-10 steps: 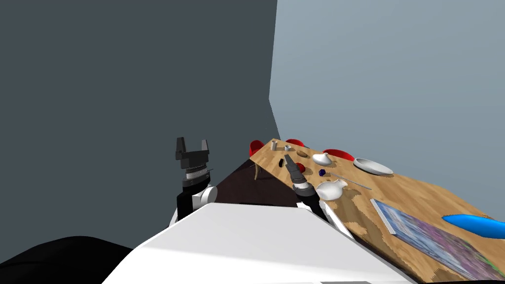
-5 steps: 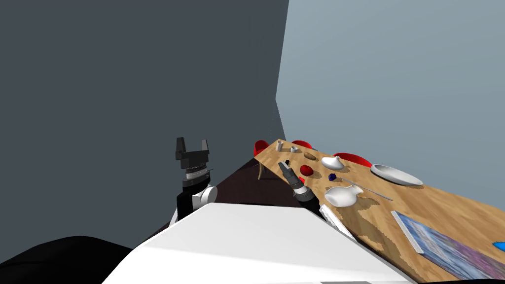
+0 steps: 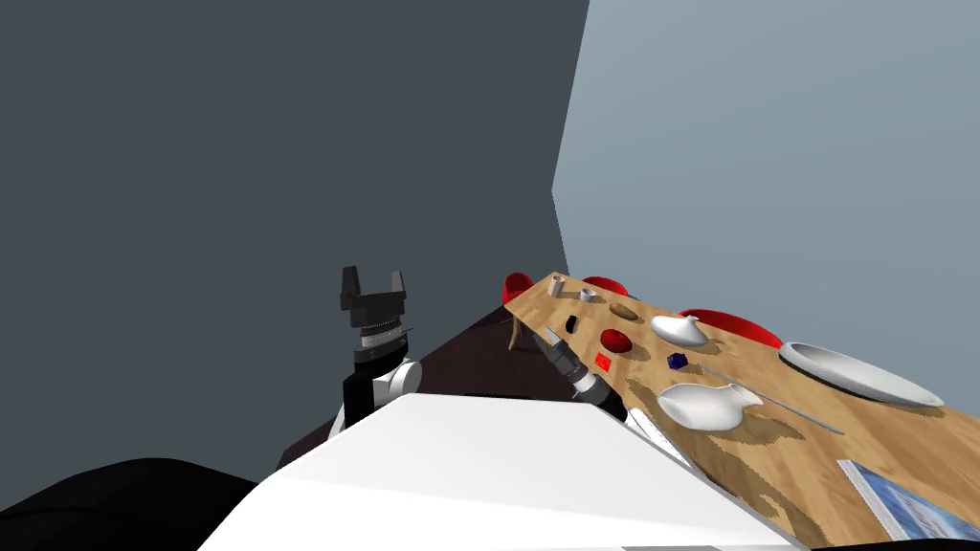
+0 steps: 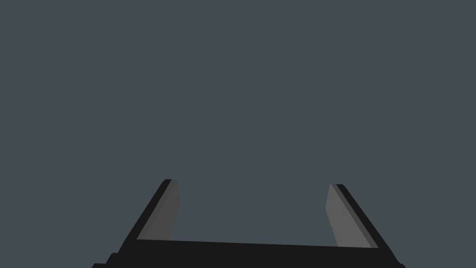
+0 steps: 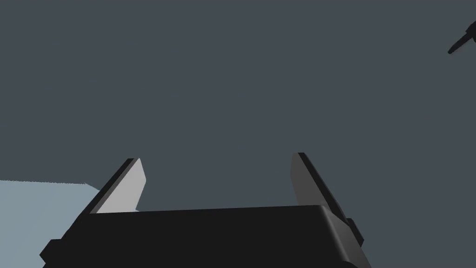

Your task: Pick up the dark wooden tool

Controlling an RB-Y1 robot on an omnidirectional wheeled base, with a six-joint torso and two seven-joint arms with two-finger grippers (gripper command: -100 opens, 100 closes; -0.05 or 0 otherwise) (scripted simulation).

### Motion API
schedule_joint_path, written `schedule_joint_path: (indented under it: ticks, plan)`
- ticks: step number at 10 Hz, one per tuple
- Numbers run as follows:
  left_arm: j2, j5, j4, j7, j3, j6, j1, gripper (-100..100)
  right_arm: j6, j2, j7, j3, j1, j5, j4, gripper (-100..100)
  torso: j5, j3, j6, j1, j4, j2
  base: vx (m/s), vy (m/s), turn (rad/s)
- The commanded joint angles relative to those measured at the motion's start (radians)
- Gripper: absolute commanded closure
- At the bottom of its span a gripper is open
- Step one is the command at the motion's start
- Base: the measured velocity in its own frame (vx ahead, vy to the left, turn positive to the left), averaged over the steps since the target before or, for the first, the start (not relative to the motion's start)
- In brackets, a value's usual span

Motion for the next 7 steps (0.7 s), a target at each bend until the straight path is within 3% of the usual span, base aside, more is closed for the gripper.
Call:
schedule_joint_path:
  ticks: [1, 4, 5, 6, 7]
  plan:
    - [0.0, 0.0, 0.0, 0.0, 0.0, 0.0, 0.0, 0, 0.013, -0.021, 0.012, 0.007, -0.003, 0.048, 0.012, -100, 0.0, 0.0, 0.0, 0.0, 0.0, 0.0, 0.011, 0.033, 0.117]
    - [0.0, 0.0, 0.0, 0.0, 0.0, 0.0, 0.0, 0, 0.017, -0.1, 0.075, 0.021, 0.022, 0.139, 0.088, -100, 0.0, -0.001, 0.001, -0.001, 0.0, -0.001, 0.022, 0.035, 0.23]
    - [0.0, 0.0, 0.0, 0.0, 0.0, 0.0, 0.0, 0, 0.017, -0.1, 0.075, 0.021, 0.022, 0.166, 0.088, -100, 0.0, -0.001, 0.0, -0.001, 0.0, -0.001, 0.024, 0.018, 0.106]
    - [0.0, 0.0, 0.0, 0.0, 0.0, 0.0, 0.0, 0, 0.02, -0.14, 0.108, 0.028, 0.034, 0.198, 0.126, -100, 0.0, -0.001, 0.001, -0.002, 0.0, -0.001, 0.031, 0.028, 0.266]
    - [0.0, 0.0, 0.0, 0.0, 0.0, 0.0, 0.0, 0, 0.02, -0.14, 0.108, 0.028, 0.034, 0.224, 0.126, -100, 0.0, -0.001, 0.0, -0.002, 0.0, -0.001, 0.03, 0.014, 0.119]
